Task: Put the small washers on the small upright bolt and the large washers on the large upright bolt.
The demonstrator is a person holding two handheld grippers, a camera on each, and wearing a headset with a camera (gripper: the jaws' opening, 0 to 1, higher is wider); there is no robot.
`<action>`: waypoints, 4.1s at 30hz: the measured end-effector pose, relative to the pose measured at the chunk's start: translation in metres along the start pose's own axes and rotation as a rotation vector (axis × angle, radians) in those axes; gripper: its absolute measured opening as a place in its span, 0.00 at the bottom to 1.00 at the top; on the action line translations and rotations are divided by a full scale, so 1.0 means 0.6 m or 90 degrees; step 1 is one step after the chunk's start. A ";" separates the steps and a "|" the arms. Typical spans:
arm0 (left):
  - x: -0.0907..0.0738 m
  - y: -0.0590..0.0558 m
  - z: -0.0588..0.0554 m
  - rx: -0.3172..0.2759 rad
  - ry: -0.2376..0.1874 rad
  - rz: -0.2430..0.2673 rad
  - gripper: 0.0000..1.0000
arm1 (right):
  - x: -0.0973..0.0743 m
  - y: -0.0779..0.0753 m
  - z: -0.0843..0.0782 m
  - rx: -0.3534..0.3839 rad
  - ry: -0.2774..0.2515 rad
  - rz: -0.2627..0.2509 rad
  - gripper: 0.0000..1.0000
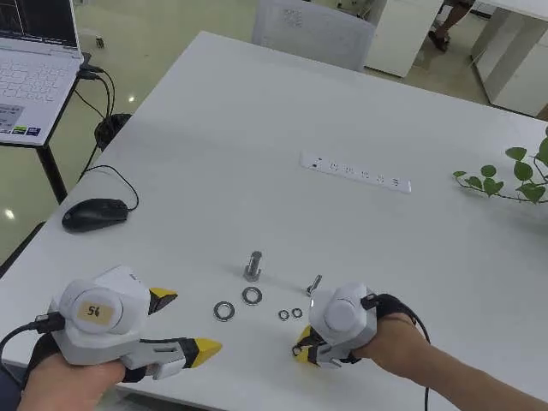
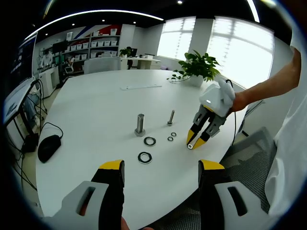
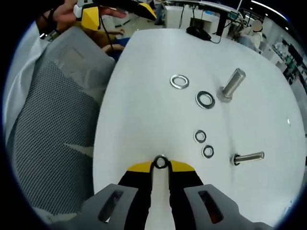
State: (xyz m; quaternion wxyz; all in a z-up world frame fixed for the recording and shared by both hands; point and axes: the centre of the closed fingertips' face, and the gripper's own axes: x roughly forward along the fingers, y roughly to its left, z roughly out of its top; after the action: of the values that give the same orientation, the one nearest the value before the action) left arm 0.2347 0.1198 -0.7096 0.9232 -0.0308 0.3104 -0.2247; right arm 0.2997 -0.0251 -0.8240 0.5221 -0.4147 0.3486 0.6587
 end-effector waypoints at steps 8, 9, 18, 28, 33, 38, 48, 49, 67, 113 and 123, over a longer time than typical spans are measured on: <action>0.002 -0.003 -0.004 -0.002 0.002 -0.004 0.62 | -0.017 -0.016 -0.004 0.058 -0.020 -0.023 0.13; 0.001 -0.004 -0.004 -0.002 0.003 -0.004 0.62 | -0.019 -0.017 -0.006 0.061 -0.020 -0.025 0.13; 0.001 0.002 0.000 0.000 0.001 -0.003 0.62 | -0.059 -0.059 0.001 0.114 -0.055 -0.081 0.13; 0.005 -0.001 0.004 0.005 0.002 -0.009 0.62 | -0.114 -0.129 0.018 0.143 -0.080 -0.147 0.13; 0.005 -0.002 0.006 0.005 0.002 -0.009 0.62 | -0.127 -0.162 0.024 0.139 -0.078 -0.164 0.13; 0.005 -0.001 0.004 0.003 0.003 -0.008 0.62 | -0.127 -0.177 0.024 0.139 -0.065 -0.164 0.13; 0.004 0.003 0.001 0.000 0.005 -0.004 0.62 | -0.117 -0.183 0.031 0.123 -0.047 -0.153 0.13; 0.005 0.003 0.001 0.000 0.005 -0.004 0.62 | -0.116 -0.184 0.031 0.121 -0.044 -0.152 0.13; 0.000 0.005 -0.001 -0.004 0.005 0.000 0.62 | -0.106 -0.188 0.026 0.118 -0.023 -0.142 0.13; -0.002 0.005 -0.007 -0.008 0.009 0.000 0.62 | -0.066 -0.189 0.011 0.119 0.028 -0.118 0.13; -0.005 0.012 -0.010 -0.012 0.012 0.005 0.62 | -0.036 -0.189 -0.001 0.128 0.039 -0.112 0.14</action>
State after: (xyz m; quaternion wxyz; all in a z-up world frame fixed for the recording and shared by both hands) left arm 0.2321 0.1276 -0.7141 0.9208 -0.0363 0.3209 -0.2188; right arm 0.4132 -0.0102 -0.8076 0.6057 -0.4091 0.3914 0.5590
